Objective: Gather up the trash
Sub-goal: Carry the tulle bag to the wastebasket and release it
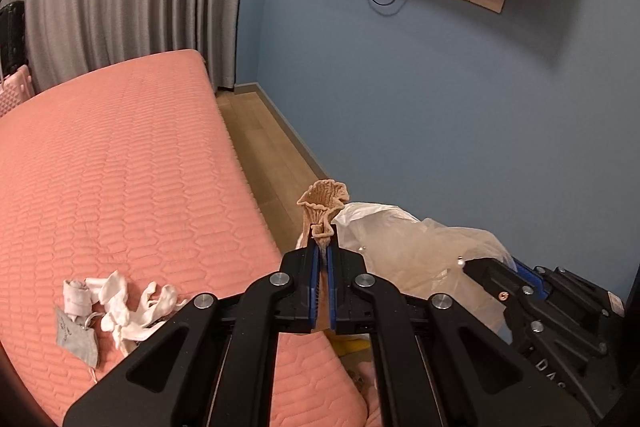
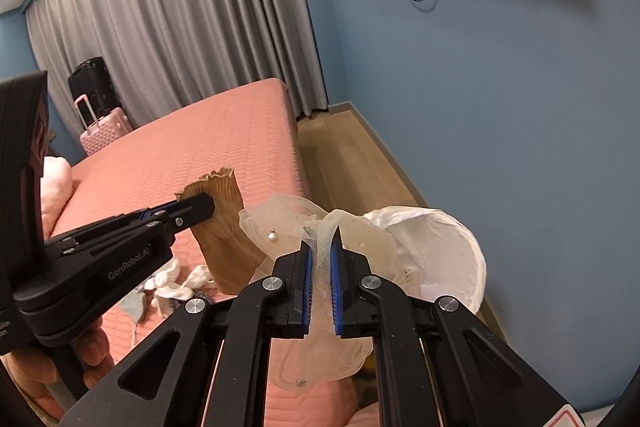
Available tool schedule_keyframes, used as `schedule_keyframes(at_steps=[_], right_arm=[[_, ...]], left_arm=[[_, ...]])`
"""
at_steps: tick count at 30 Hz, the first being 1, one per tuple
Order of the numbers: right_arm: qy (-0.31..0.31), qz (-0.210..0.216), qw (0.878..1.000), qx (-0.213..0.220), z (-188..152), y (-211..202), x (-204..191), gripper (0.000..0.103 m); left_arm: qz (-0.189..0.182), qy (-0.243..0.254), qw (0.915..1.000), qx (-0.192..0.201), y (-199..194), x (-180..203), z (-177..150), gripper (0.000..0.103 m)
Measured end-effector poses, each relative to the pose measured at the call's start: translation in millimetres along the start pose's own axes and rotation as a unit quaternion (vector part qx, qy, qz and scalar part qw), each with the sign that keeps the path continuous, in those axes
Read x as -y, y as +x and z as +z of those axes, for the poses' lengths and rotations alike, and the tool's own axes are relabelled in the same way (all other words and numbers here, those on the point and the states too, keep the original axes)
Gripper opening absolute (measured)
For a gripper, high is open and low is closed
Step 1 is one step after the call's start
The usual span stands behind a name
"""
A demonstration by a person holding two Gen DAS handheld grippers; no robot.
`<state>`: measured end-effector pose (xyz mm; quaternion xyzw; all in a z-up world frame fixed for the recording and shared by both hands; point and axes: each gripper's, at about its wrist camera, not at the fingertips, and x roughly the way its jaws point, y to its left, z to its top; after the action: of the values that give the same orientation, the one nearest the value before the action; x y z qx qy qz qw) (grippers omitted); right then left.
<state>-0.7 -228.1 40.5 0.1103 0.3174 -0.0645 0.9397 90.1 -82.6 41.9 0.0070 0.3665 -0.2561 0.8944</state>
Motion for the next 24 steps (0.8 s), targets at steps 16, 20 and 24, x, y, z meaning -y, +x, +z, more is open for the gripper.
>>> schedule_keyframes(at_steps=[16, 20, 24], right_arm=[[0.026, -0.034, 0.998, -0.034, 12.4, 61.4, 44.4, 0.007], [0.030, -0.036, 0.998, -0.042, 11.2, 71.5, 48.7, 0.007], [0.034, -0.037, 0.998, -0.048, 11.1, 78.8, 59.8, 0.008]], left_arm=[[-0.006, 0.031, 0.9985, -0.044, 62.0, 40.6, 15.9, 0.004], [-0.007, 0.036, 0.9981, -0.050, 71.6, 46.6, 14.7, 0.004], [-0.018, 0.028, 0.9975, -0.062, 79.3, 49.3, 15.6, 0.006]])
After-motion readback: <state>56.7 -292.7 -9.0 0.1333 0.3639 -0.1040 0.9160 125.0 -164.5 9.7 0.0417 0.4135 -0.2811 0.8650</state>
